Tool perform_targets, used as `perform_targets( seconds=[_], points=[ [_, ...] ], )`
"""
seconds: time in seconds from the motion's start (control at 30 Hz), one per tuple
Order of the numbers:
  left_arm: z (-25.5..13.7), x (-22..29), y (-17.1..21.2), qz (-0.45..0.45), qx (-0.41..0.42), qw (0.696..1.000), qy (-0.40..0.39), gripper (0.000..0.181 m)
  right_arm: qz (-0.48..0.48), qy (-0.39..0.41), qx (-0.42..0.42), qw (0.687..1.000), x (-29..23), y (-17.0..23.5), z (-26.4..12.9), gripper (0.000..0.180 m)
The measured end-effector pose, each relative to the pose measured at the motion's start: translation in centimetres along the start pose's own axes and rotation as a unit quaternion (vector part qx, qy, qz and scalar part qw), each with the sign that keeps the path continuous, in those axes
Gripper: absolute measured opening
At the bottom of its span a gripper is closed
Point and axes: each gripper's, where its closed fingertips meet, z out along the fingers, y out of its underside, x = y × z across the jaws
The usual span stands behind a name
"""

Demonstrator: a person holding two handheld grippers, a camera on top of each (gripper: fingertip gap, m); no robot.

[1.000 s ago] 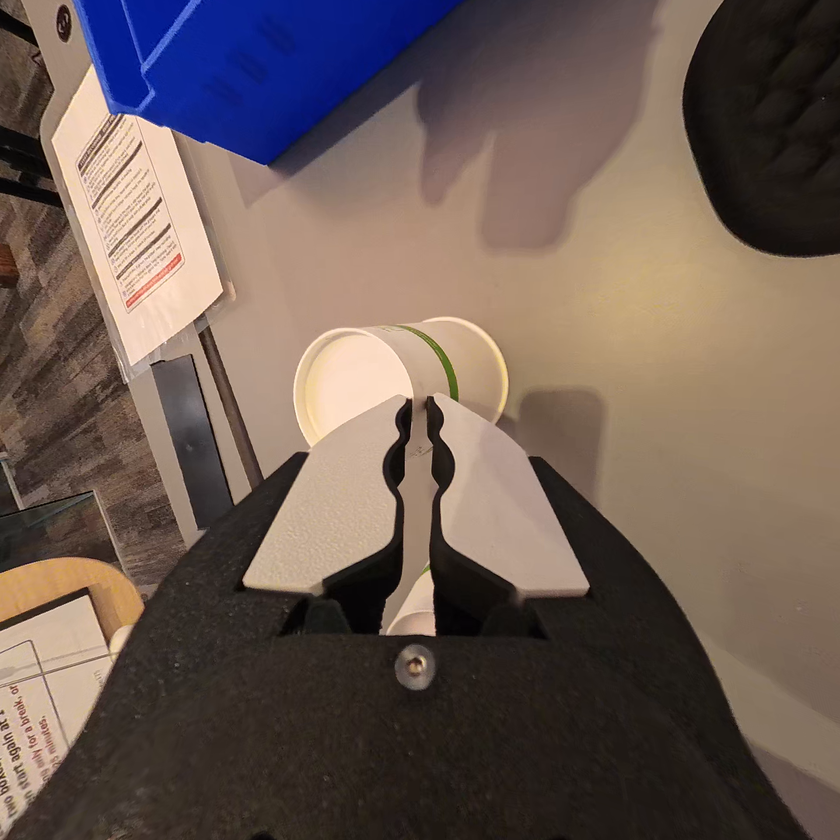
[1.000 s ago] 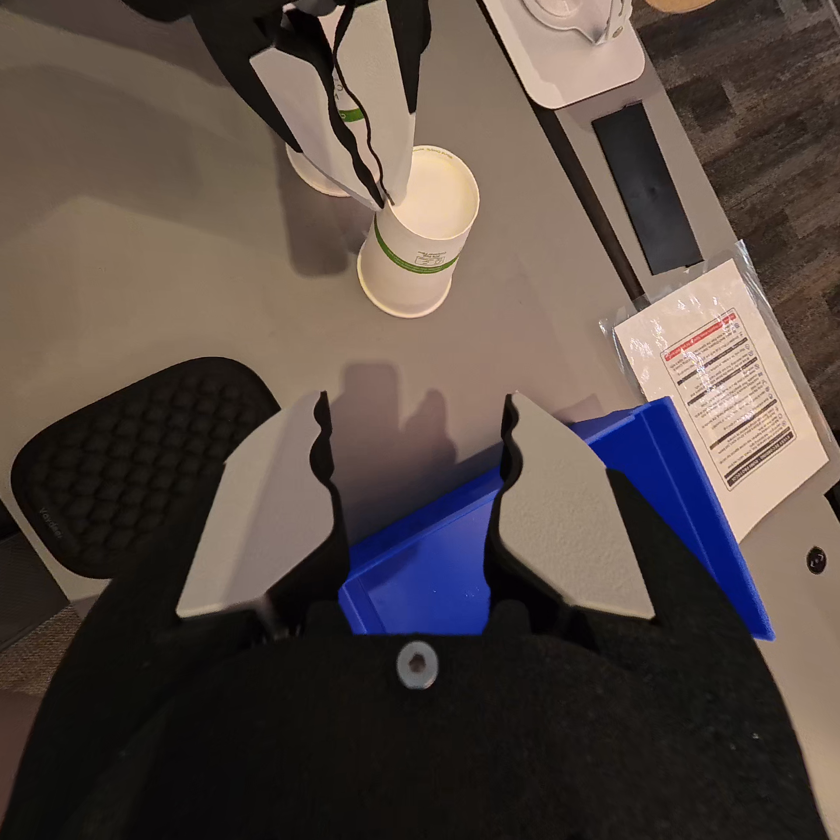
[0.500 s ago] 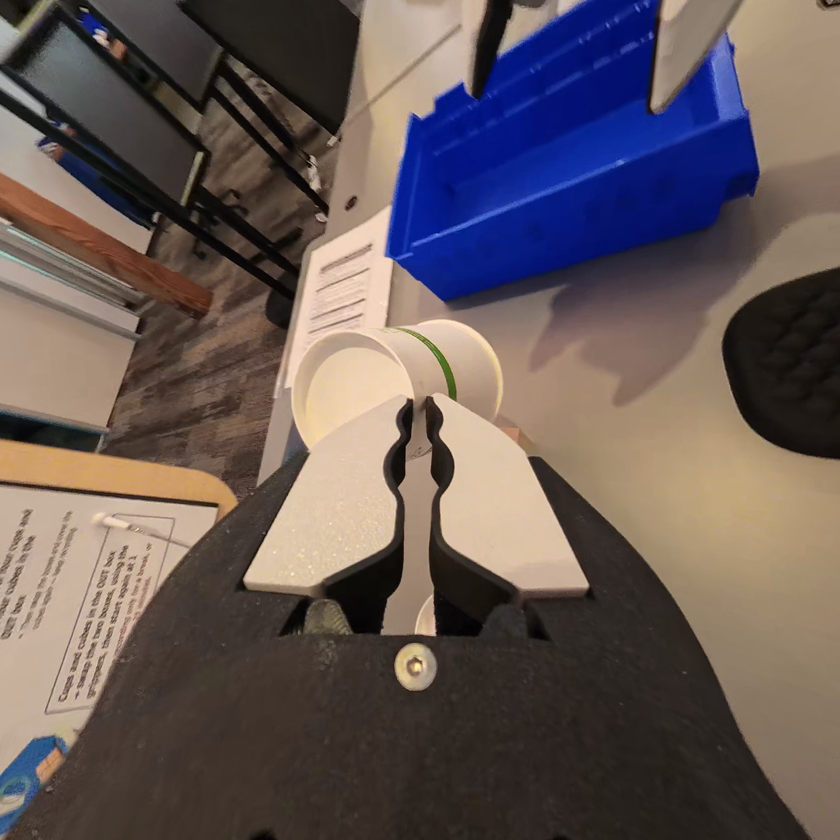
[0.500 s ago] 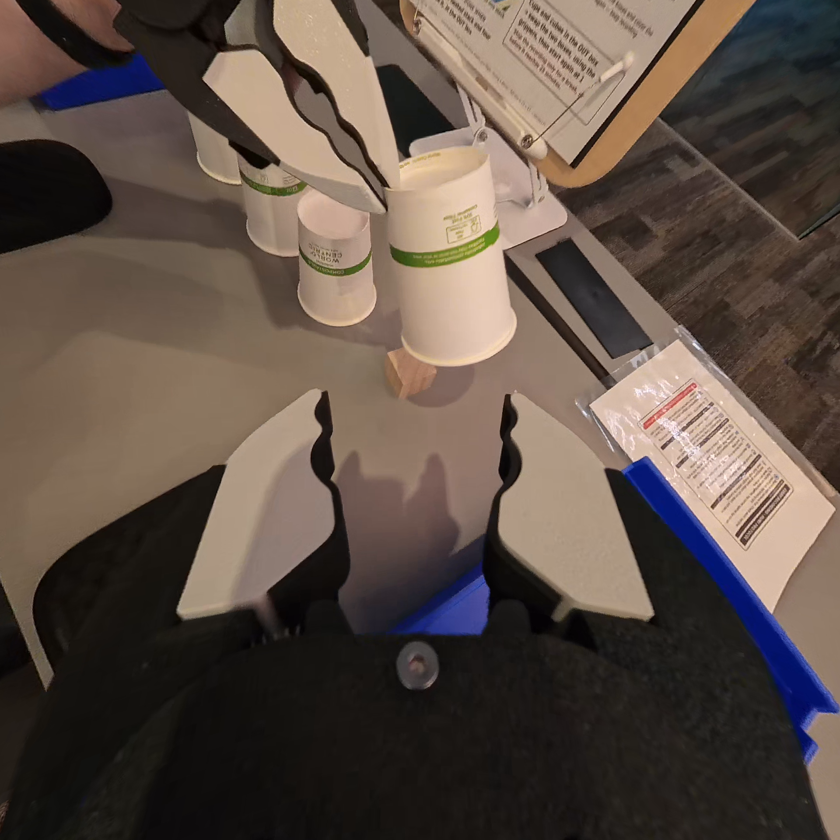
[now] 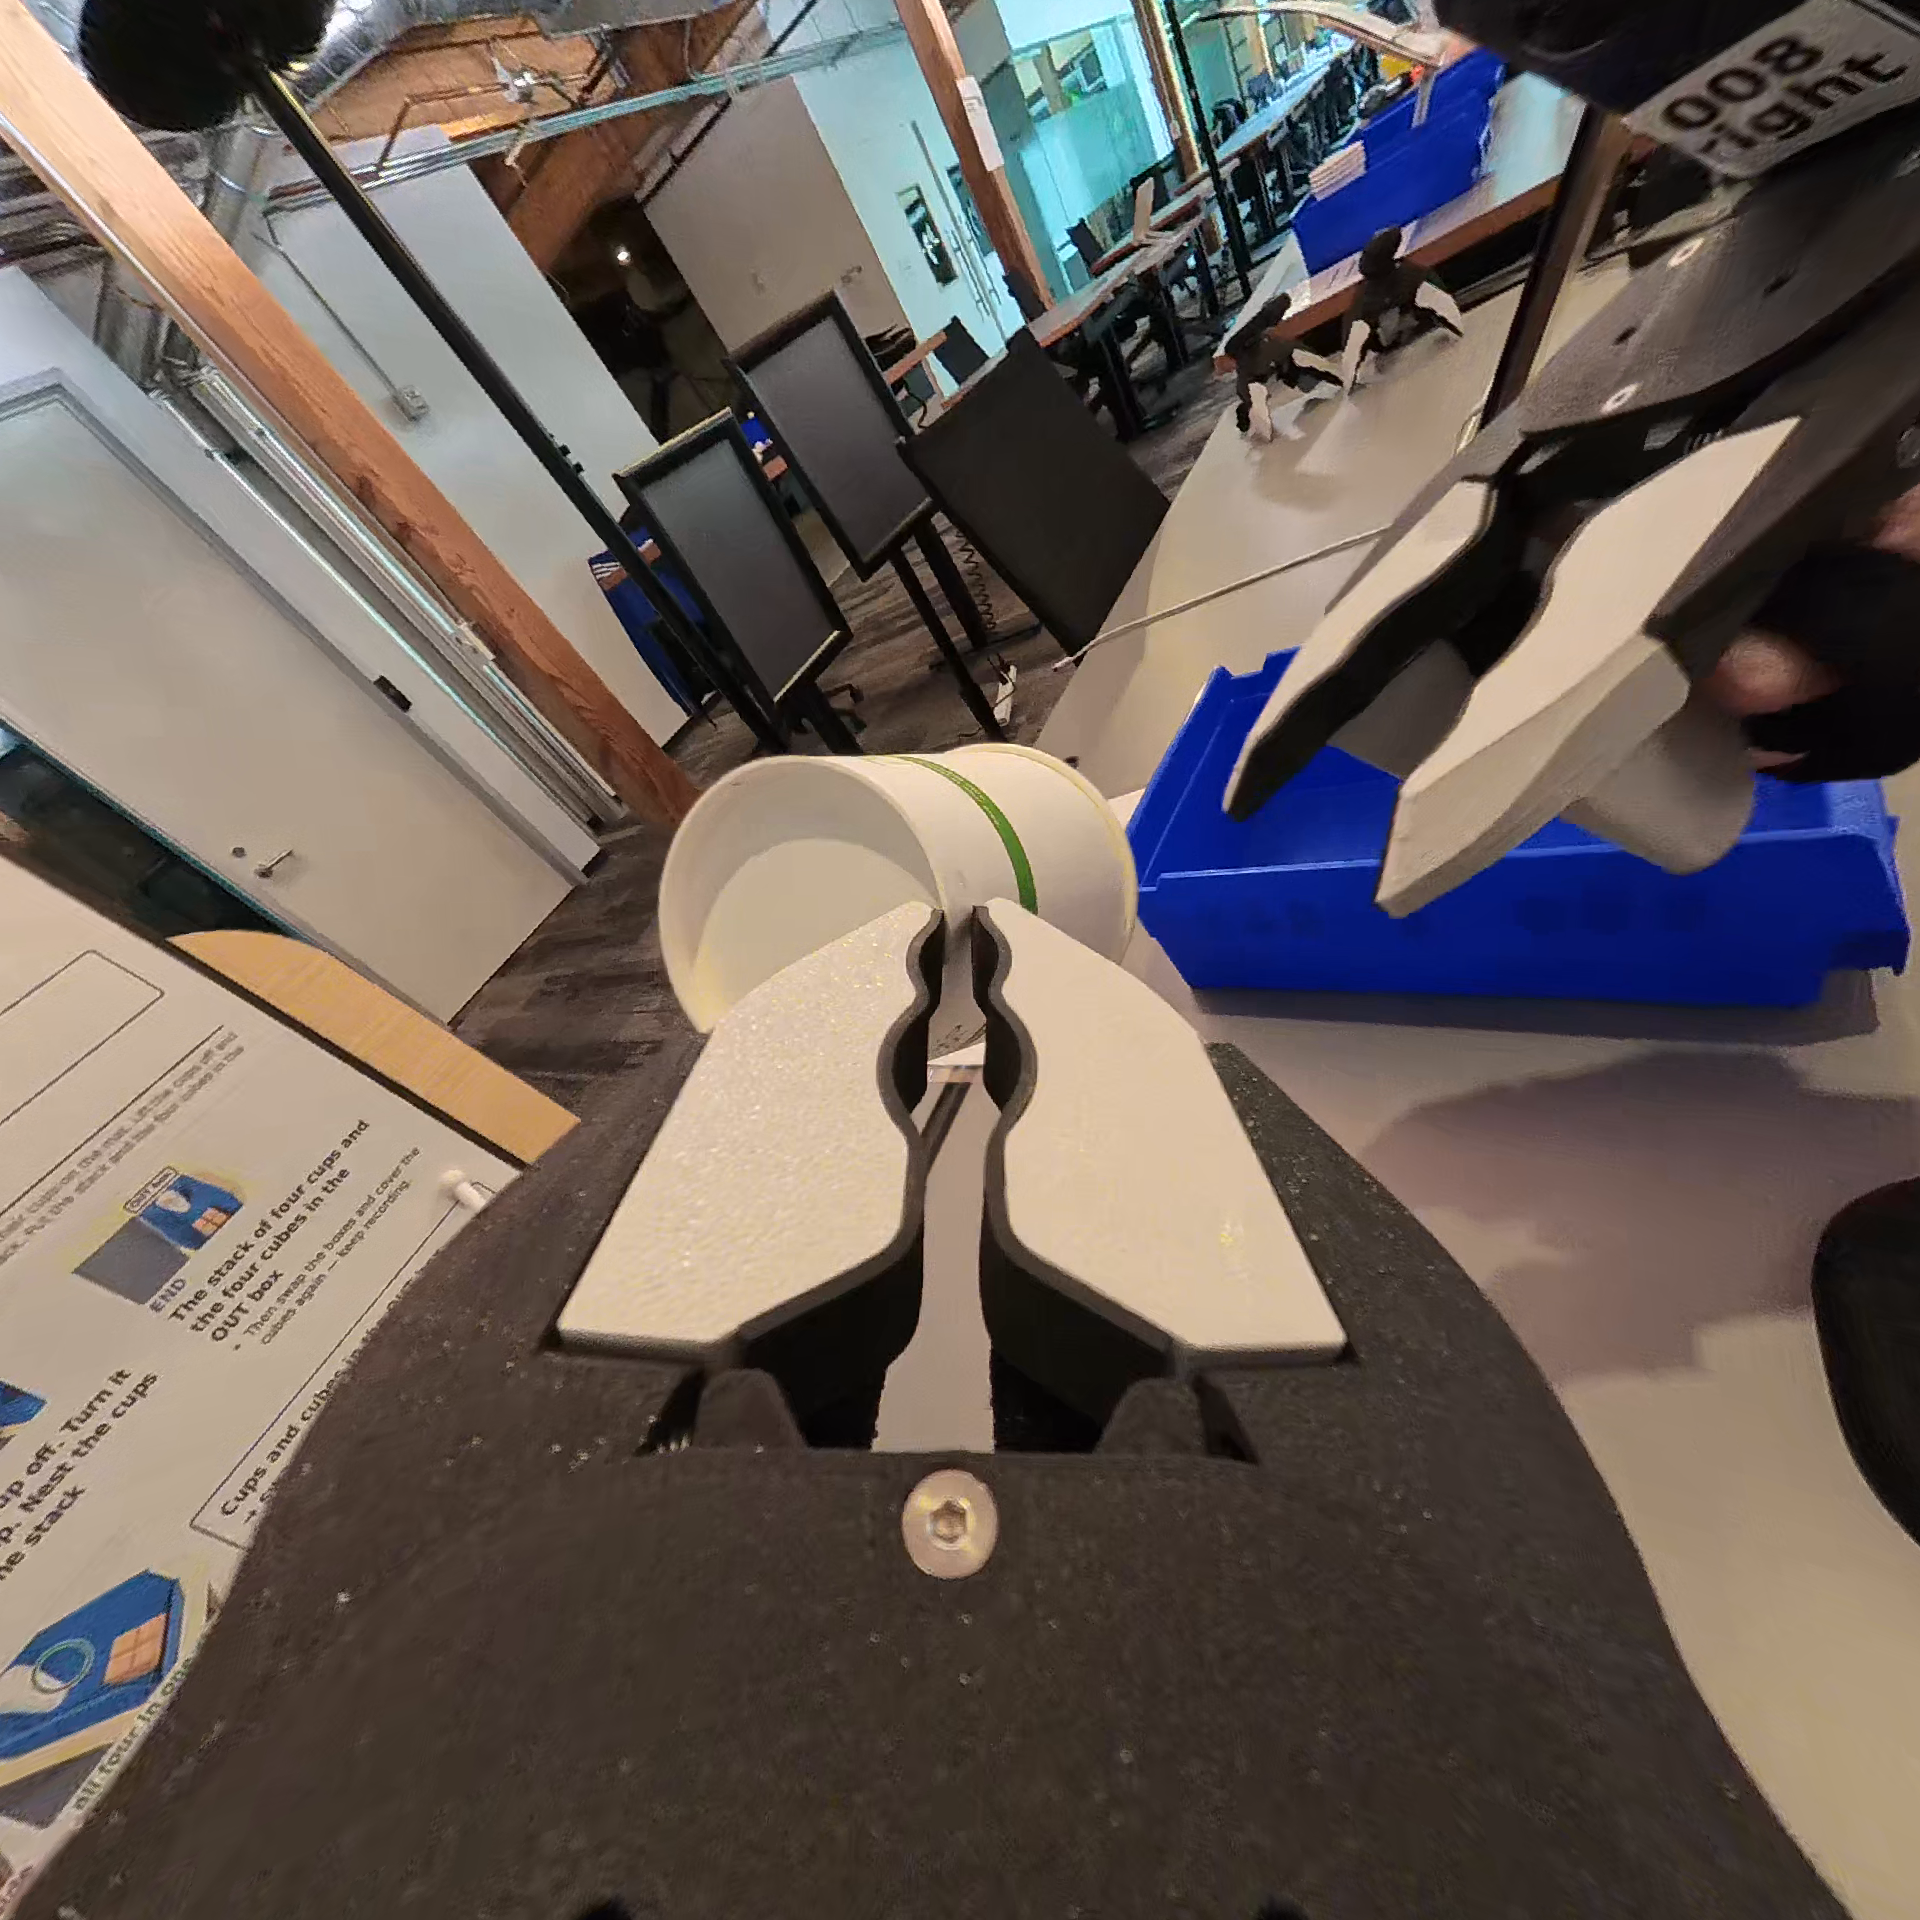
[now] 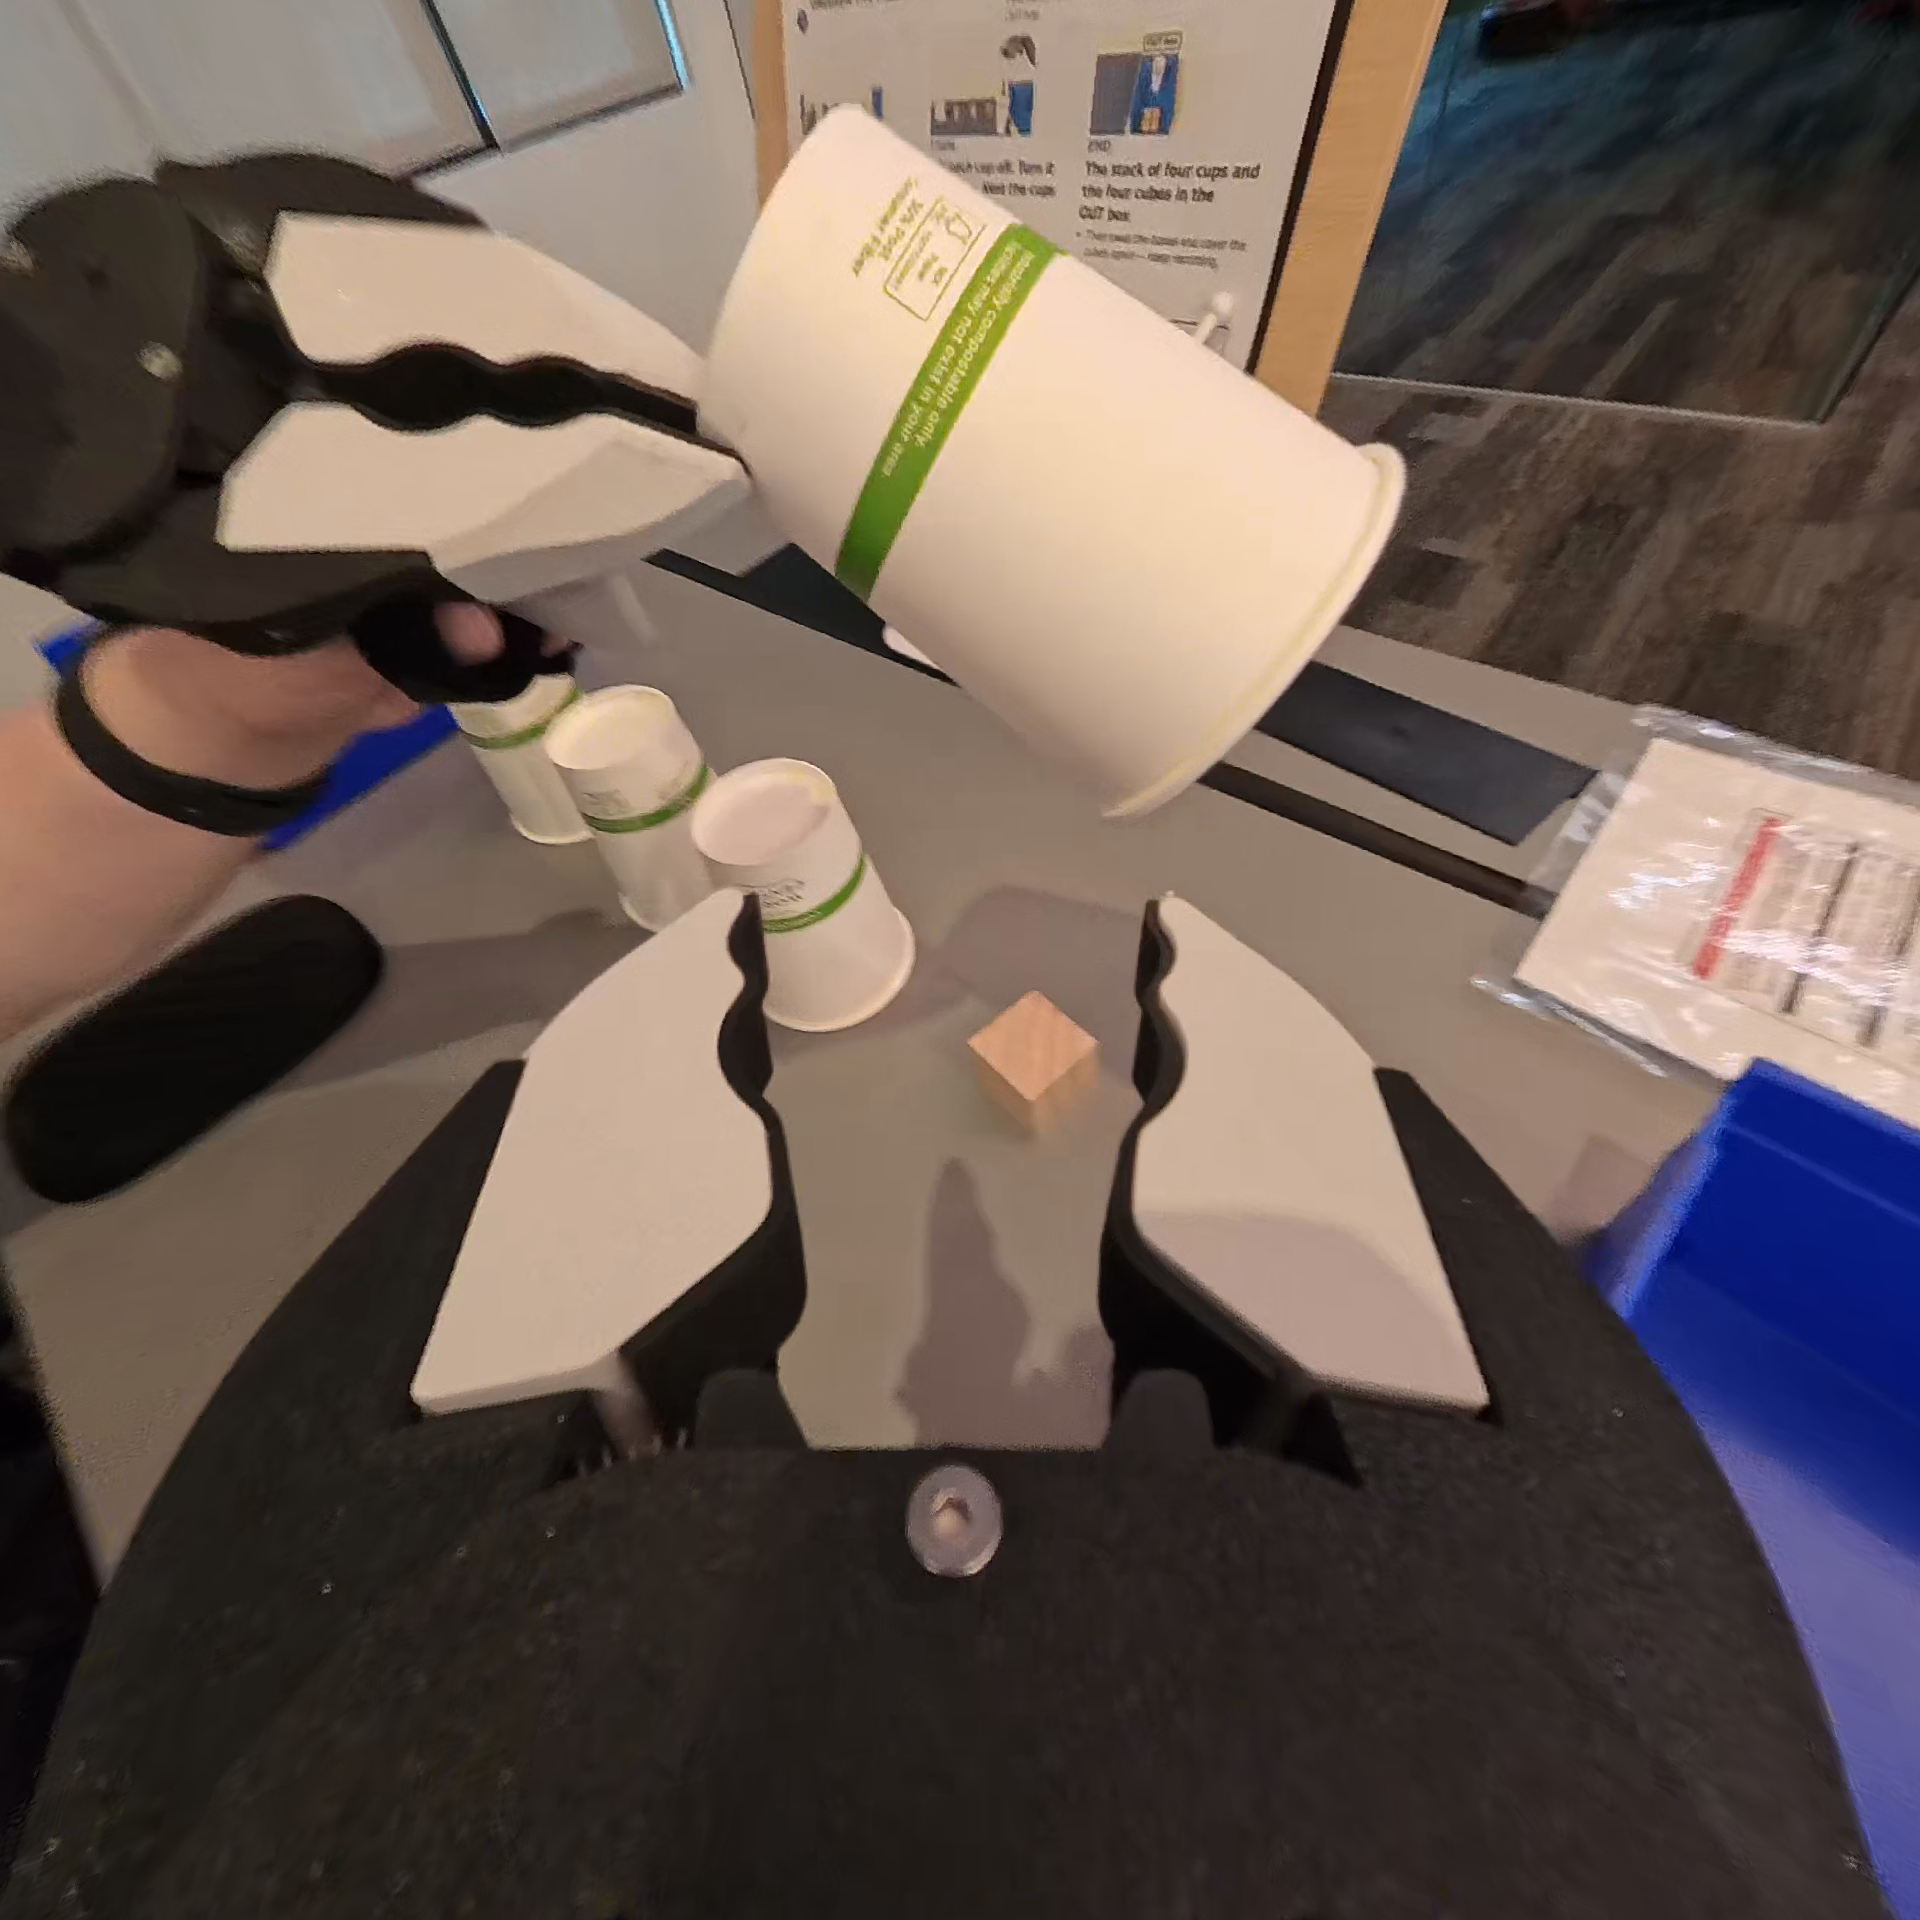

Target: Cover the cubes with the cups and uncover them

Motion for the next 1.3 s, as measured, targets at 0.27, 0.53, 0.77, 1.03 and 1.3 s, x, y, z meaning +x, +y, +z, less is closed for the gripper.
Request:
perform_targets(
  seconds=[0.27, 0.53, 0.77, 1.03, 1.3],
  points=[
    [-0.8, 0.6, -1.3, -0.026, 0.031, 0.999, 0.036, 0.004, -0.004, -0.059, 0.067, 0.996, 2.0, -2.0, -0.2, 0.066],
    [-2.1, 1.3, -4.1, -0.084, 0.100, 0.987, 0.095, 0.004, 0.028, -0.260, 0.195, 0.945, -1.6, -4.1, -1.7, 0.031],
    [-2.4, 1.6, -2.9, -0.108, 0.087, 0.985, 0.107, 0.010, 0.011, -0.306, 0.217, 0.927, -2.8, -4.3, -3.4, 0.000],
    [-8.8, -1.0, -0.6, -0.085, 0.018, 0.994, 0.064, 0.020, -0.135, -0.075, -0.192, 0.969, 0.8, 0.5, -3.1, 0.000],
    [-12.9, -1.5, 1.0, -0.056, -0.031, 0.998, 0.026, 0.018, -0.237, -0.025, -0.541, 0.807, 0.5, 10.2, -2.1, 0.000]
  ],
)
